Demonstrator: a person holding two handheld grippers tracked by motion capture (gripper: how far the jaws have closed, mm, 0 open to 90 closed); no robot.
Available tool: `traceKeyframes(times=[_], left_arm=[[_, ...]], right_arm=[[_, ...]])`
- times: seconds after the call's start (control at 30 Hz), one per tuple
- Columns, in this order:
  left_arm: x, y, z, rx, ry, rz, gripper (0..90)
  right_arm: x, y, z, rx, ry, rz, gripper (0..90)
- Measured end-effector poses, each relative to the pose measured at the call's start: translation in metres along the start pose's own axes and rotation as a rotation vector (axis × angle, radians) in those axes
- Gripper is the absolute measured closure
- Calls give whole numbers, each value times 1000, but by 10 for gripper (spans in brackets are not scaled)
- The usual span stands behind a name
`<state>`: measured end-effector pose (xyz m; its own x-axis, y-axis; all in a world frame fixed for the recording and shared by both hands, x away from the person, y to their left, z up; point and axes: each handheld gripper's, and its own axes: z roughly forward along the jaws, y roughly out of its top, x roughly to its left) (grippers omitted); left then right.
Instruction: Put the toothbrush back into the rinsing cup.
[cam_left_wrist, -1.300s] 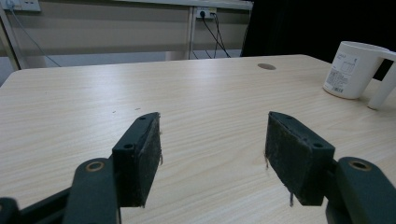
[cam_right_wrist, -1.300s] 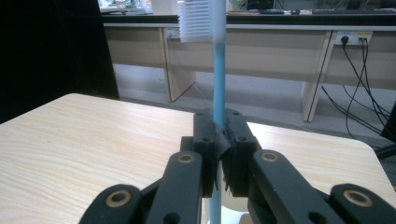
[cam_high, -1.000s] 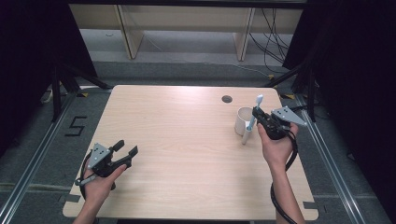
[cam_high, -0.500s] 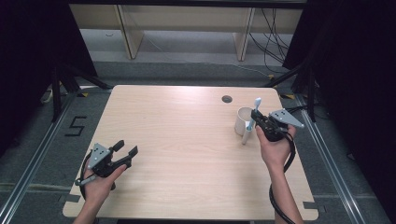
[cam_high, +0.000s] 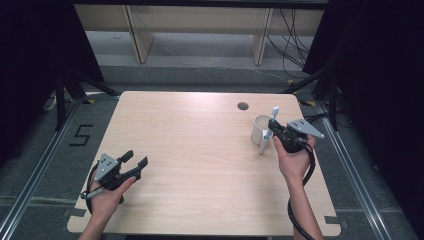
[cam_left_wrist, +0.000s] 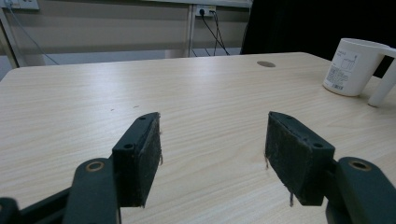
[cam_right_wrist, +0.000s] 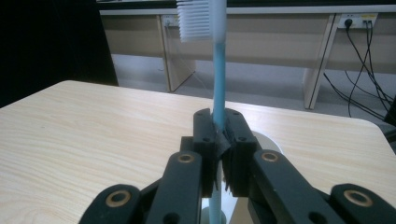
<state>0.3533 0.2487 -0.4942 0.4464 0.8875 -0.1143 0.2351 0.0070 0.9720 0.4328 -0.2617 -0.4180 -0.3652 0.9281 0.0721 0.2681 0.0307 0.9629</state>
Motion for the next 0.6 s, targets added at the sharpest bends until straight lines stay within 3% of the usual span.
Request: traceKeyframes(times=[0.37, 0.4, 0.6], left_arm=[[0, -1, 0, 0, -2, 2, 354], [0, -1, 0, -1, -2, 2, 355], [0, -1, 0, 1, 0, 0, 355]], right_arm=[[-1, -6, 2, 9, -9, -1, 854], [1, -7, 2, 20, -5, 27, 854], [-2, -10, 4, 18, -7, -5, 853]])
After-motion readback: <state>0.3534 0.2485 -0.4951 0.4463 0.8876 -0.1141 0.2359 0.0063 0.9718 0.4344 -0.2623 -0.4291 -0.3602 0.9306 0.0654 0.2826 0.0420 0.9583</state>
